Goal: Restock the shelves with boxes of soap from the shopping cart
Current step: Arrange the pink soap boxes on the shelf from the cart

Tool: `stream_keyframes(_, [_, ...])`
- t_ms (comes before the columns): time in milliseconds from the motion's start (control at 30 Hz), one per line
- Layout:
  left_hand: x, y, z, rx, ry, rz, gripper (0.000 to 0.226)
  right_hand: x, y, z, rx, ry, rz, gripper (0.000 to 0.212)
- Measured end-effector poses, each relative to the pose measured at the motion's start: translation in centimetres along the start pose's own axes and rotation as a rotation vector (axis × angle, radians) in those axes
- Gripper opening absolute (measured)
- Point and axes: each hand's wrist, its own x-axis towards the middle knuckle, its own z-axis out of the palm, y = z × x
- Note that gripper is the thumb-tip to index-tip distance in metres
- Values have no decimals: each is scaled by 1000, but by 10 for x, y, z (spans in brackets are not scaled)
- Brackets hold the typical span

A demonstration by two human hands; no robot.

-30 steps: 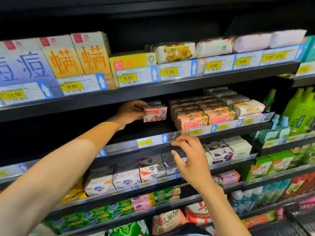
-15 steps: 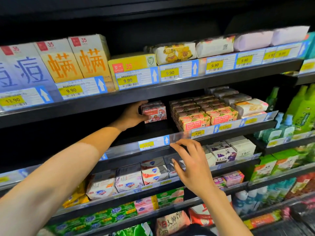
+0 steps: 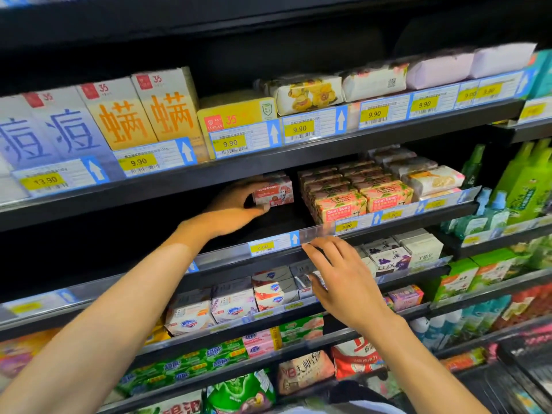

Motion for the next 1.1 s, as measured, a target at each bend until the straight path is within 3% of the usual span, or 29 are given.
stream_keyframes(100, [-35, 24, -2, 151, -71, 48, 55, -9, 1, -25, -43, -56, 37, 55])
stream_keyframes(167, [-54, 42, 0, 258, -26, 151, 55, -22, 1, -44, -59, -103, 80, 57])
stream_keyframes(333, [-73, 86, 29, 220, 37, 412, 48, -81, 11, -89, -96, -210, 296, 56])
stream_keyframes(600, [-66, 165, 143, 161, -235, 493, 58, -219, 51, -143, -179, -374, 766, 58])
stream_keyframes(867, [-39, 288, 282, 115, -467, 634, 60, -347, 111, -196, -175, -377, 1232, 58])
stream_keyframes(1100, [6, 390, 405, 96, -611, 695, 58, -437, 200, -199, -57, -377, 1388, 58])
